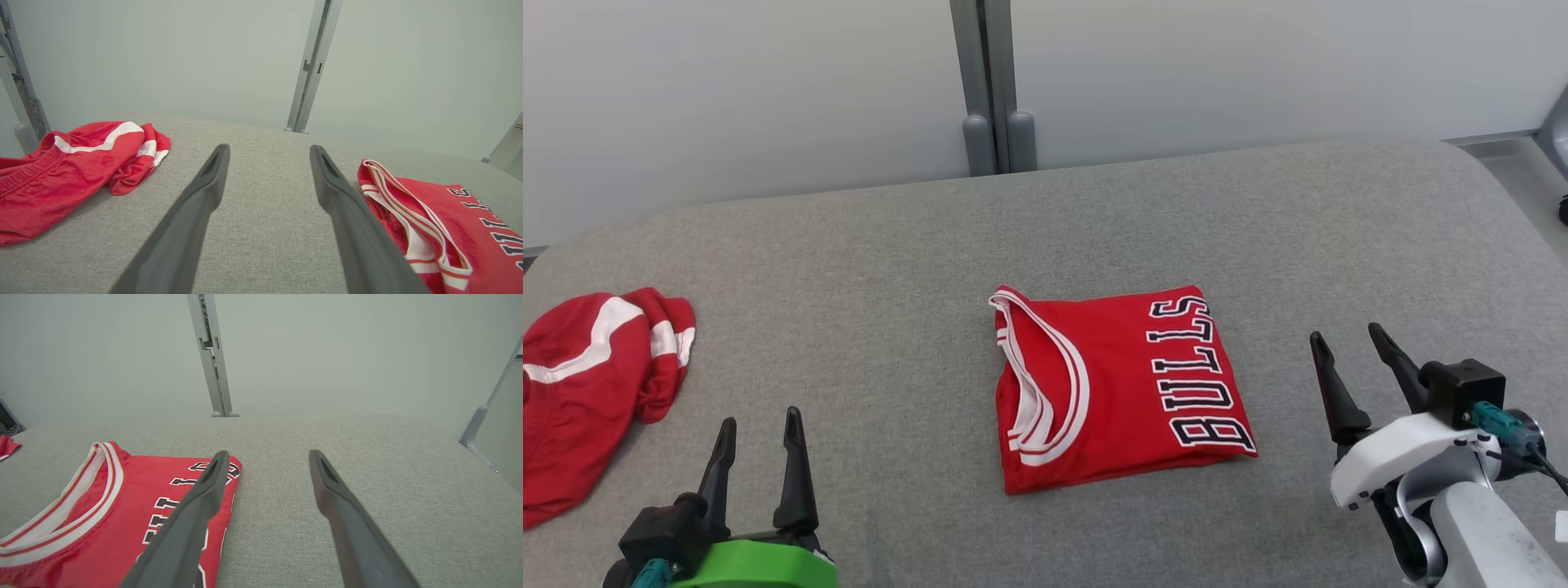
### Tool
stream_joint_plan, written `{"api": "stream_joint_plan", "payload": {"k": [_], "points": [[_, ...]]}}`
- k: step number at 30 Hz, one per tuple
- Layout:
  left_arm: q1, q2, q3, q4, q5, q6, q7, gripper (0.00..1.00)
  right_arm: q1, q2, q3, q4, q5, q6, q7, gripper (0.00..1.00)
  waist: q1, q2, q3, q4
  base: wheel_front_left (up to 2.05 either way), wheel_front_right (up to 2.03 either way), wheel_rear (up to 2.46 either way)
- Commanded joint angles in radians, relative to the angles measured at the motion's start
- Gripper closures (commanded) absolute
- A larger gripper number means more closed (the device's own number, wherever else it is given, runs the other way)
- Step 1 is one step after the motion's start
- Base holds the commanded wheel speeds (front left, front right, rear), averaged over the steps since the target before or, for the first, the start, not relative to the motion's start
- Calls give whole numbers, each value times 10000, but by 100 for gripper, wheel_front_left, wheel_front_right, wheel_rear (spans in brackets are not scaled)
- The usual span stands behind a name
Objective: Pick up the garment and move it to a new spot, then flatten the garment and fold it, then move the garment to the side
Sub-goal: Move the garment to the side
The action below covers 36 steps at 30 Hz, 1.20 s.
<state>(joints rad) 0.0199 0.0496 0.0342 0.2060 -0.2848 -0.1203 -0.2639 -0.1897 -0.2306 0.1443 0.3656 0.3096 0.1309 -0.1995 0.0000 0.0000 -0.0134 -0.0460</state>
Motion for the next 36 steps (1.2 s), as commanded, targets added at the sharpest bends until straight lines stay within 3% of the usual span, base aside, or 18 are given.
{"api": "stream_joint_plan", "payload": {"k": [1,6,11,19,30,36], "points": [[-19,20,1,-36,82,-22,-2,0,-187,-33,-22,-79,-67,-4,81,0,0,0,81,81,0,0,0],[-105,20,-109,-193,47,-28,-2,0,-764,4,-79,-195,11,-4,853,0,0,0,352,293,0,0,0],[-327,20,-262,-312,41,-43,-2,0,-1587,10,-326,332,83,-4,2798,0,0,0,727,746,0,0,0],[-635,24,-559,-291,-25,-62,-2,0,-2117,664,-923,1360,25,-4,5437,0,0,0,1258,1461,0,0,0],[-806,22,-611,-383,145,-70,-2,0,-2220,1162,-1834,2242,-812,-4,6115,0,0,0,1721,1981,0,0,0],[-917,22,-751,-328,130,-80,-2,0,-2014,1416,-1373,2798,-912,17,7128,0,0,0,1858,1951,0,0,0]]}}
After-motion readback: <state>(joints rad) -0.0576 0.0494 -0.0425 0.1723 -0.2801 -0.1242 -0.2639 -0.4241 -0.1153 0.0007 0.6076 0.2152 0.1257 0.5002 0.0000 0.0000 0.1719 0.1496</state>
